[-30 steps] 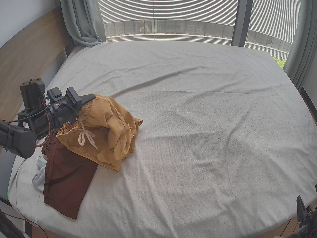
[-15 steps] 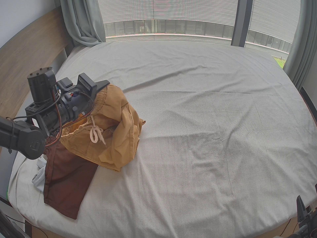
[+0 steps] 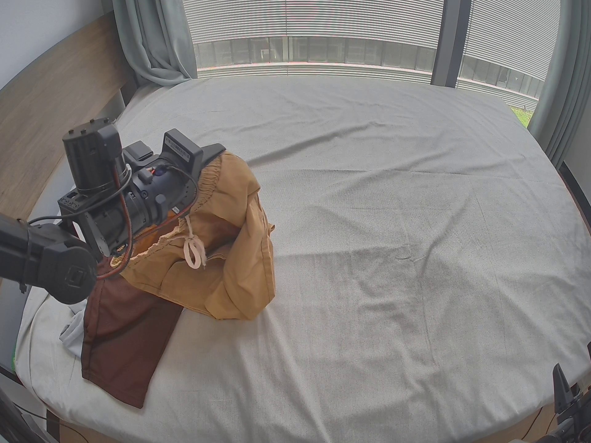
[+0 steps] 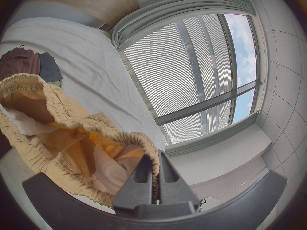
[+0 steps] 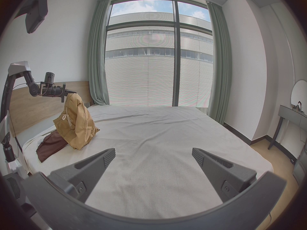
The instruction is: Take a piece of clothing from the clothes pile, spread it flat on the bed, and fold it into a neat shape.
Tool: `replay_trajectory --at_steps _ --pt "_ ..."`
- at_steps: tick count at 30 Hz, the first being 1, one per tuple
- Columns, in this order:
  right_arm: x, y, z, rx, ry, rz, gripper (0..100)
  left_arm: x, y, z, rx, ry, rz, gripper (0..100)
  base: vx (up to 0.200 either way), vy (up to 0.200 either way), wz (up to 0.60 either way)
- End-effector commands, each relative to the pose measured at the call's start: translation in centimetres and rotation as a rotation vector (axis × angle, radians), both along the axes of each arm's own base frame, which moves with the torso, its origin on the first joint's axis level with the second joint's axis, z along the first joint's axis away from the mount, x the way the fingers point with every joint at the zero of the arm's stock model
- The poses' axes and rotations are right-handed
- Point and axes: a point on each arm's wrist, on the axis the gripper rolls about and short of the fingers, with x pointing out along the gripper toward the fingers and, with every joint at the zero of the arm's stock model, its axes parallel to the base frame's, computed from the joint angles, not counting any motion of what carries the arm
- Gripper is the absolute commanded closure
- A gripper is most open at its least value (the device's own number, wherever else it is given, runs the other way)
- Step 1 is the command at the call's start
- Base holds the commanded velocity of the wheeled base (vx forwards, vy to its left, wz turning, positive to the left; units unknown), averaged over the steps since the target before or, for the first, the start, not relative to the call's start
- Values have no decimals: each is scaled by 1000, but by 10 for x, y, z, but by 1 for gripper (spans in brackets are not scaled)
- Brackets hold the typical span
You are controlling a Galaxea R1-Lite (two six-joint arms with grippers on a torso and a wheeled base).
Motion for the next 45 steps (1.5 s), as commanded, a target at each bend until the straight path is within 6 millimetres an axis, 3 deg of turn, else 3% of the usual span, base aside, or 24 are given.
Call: replay_trajectory --at_steps 1,14,19,27,45 --pt "0 0 -4 0 -1 0 0 -7 -17 3 -17 -5 -16 100 0 0 0" --pt "0 0 -4 0 -1 0 0 -26 -52 7 -108 39 -118 100 0 0 0" --pt "0 0 -5 0 -1 0 0 -38 -75 13 -122 25 -184 100 0 0 0" --pt "0 0 -4 0 -3 0 0 -40 -99 8 -120 35 -246 100 0 0 0" --pt "0 0 -4 1 -1 0 0 -34 -158 20 -167 45 -356 100 0 0 0"
